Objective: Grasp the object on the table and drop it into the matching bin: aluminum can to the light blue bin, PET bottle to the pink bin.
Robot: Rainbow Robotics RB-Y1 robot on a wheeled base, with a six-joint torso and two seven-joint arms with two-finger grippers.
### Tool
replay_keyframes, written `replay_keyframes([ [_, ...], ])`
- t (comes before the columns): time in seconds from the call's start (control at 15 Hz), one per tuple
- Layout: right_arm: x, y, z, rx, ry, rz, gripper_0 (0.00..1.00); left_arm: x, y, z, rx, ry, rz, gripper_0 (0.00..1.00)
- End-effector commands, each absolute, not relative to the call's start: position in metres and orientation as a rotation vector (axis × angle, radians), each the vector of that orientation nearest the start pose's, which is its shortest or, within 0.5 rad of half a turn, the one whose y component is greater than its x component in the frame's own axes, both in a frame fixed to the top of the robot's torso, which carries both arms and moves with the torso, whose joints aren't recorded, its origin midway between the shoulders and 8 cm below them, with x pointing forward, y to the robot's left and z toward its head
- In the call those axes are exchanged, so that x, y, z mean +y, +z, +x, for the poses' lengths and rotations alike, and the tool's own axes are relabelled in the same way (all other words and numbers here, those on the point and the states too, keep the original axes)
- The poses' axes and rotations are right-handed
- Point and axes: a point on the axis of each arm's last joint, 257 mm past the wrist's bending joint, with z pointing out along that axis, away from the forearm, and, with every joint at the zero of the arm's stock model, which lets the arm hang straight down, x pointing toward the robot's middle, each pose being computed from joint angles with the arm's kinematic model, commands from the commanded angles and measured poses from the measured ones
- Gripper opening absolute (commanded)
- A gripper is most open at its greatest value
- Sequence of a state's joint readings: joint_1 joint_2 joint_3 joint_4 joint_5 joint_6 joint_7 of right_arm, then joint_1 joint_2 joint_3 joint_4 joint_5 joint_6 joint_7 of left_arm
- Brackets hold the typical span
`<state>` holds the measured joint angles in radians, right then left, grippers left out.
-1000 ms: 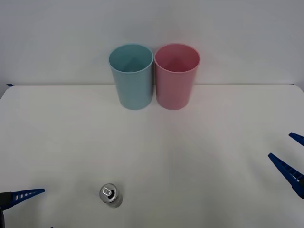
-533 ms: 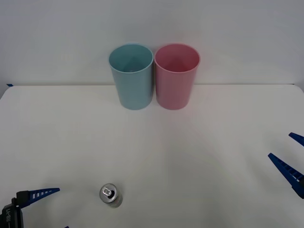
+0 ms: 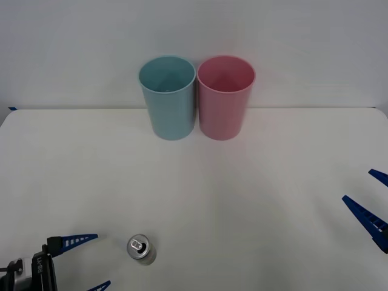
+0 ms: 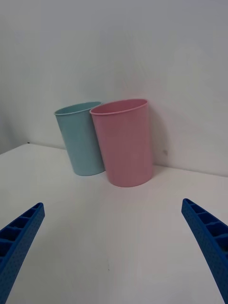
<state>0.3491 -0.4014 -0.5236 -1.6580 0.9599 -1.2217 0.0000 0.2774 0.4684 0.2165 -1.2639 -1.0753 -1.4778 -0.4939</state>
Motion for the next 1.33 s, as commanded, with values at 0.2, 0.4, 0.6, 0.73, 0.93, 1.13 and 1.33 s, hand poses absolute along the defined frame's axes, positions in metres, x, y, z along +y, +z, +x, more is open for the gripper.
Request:
replay_keyframes([
  [0.2,-0.330,-0.169,0.342,1.441,0.567,-0.465,1.00,0.216,-0.326,0.277,1.452,-0.749,0.948,1.00],
  [0.4,-0.330,-0.169,0.342,1.441,0.567,-0.465,1.00,0.200,-0.329,0.281,1.440,-0.762,0.946,1.00],
  [0.6,-0.330,-0.169,0.342,1.441,0.567,-0.465,1.00,0.184,-0.333,0.288,1.436,-0.765,0.956,1.00],
  [0.73,-0.330,-0.169,0.342,1.441,0.567,-0.465,1.00,0.174,-0.335,0.292,1.431,-0.766,0.963,1.00],
  [0.93,-0.330,-0.169,0.342,1.441,0.567,-0.465,1.00,0.162,-0.338,0.300,1.427,-0.761,0.975,1.00],
  [1.13,-0.330,-0.169,0.342,1.441,0.567,-0.465,1.00,0.154,-0.339,0.306,1.430,-0.766,0.978,1.00],
  [1.33,-0.330,-0.169,0.342,1.441,0.567,-0.465,1.00,0.147,-0.345,0.314,1.431,-0.789,0.967,1.00],
])
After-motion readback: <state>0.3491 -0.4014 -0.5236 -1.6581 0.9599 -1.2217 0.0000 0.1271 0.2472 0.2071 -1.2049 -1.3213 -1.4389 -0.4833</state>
